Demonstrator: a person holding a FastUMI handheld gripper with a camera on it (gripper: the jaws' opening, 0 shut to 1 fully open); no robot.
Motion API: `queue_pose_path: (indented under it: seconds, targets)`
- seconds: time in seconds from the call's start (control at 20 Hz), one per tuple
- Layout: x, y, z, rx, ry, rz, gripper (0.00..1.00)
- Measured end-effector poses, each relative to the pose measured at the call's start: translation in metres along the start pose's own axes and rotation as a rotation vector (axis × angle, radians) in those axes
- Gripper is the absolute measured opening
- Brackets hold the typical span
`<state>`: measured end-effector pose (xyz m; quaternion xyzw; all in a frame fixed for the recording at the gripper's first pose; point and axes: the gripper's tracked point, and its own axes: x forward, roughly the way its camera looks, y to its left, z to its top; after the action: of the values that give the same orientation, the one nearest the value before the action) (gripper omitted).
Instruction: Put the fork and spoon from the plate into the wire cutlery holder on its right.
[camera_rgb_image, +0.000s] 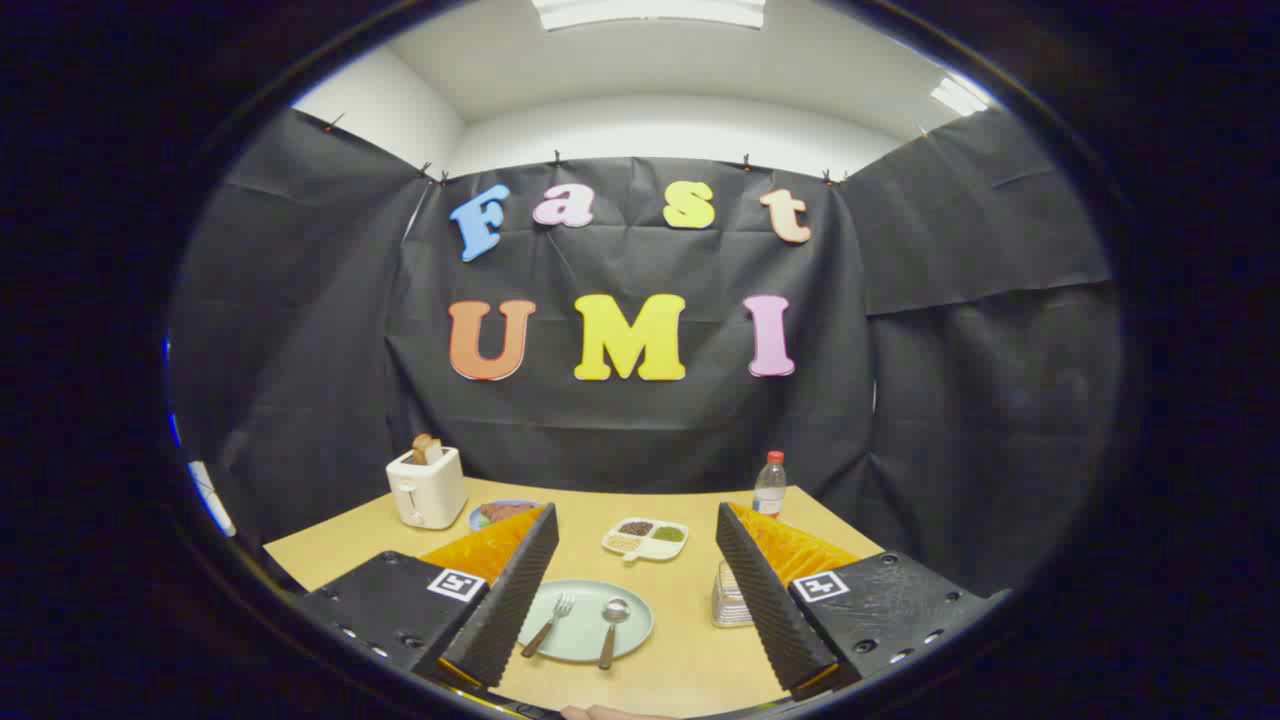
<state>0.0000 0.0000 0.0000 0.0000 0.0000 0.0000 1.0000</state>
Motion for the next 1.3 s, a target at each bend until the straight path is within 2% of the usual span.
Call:
queue_pose_path:
  seconds: [0.85,1.15,1.3]
  targets:
    - [0.020,0.002,-0.016,-0.010,0.045,-0.029,0.95]
    - [0.047,0.017,-0.044,-0.006,0.149,0.010,0.96]
    - [0.070,0.021,-0.071,0.009,0.242,0.034,0.95]
